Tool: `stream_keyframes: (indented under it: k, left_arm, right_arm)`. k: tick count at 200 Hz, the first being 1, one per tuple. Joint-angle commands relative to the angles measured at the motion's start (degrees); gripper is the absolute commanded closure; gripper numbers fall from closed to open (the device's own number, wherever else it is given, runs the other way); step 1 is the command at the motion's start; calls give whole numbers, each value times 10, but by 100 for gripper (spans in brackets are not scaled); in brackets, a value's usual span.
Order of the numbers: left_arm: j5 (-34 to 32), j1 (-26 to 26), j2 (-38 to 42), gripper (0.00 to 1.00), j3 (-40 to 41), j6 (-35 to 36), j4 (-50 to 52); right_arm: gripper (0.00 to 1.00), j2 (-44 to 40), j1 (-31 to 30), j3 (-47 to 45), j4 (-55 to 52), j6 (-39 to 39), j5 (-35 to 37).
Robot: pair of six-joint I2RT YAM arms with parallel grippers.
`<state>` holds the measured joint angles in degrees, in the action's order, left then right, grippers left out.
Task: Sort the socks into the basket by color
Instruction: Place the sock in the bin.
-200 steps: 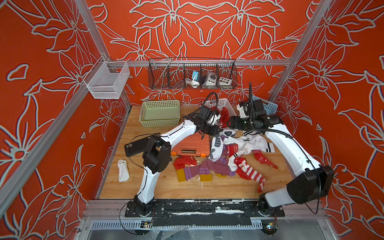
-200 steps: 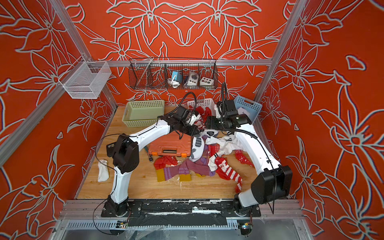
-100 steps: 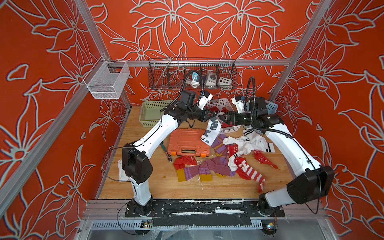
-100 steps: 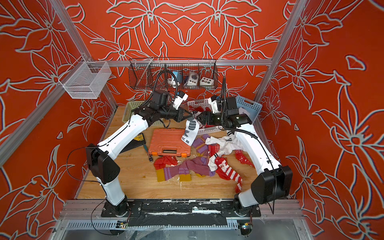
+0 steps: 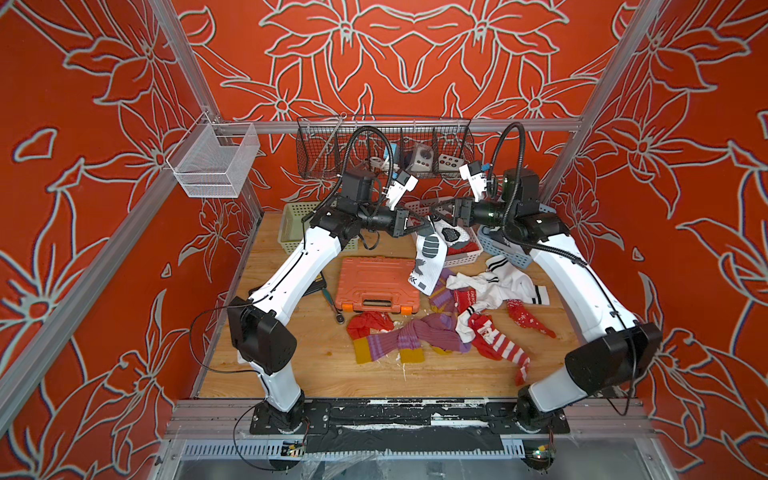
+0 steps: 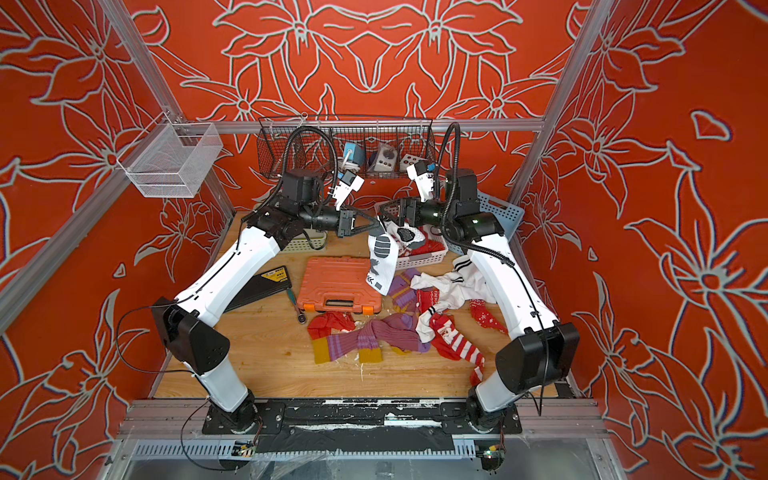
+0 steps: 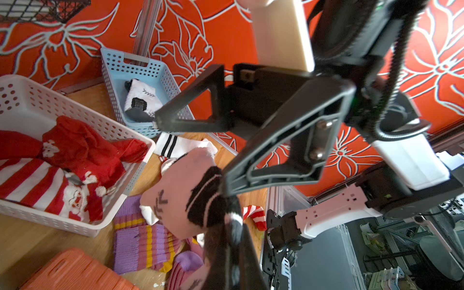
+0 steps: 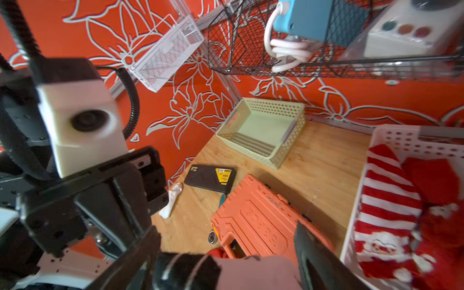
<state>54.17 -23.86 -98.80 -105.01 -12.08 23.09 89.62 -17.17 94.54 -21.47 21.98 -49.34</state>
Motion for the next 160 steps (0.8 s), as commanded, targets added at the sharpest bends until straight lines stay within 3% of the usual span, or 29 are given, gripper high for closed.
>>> stream_keyframes:
  k: [1,24,103,120,137,160]
  left_arm:
    - [43,16,27,100,8,-49,-68]
    - [54,30,22,100,3,-92,-110]
    - [60,41,2,100,-5,-166,-195]
    - [67,41,-1,100,-7,-175,-208]
    - [70,42,2,100,-4,-174,-208]
    - [78,43,12,100,6,-178,-219]
  right_arm:
    - [13,-2,-19,-14,32,15,-71]
    - [13,-19,-36,-35,36,23,-100]
    - [15,-49,-53,-62,46,42,-101]
    - [16,-46,-53,-38,10,19,-75]
    - [15,-55,-49,-29,-44,-24,9]
    - [14,-75,-20,-49,-20,-10,62]
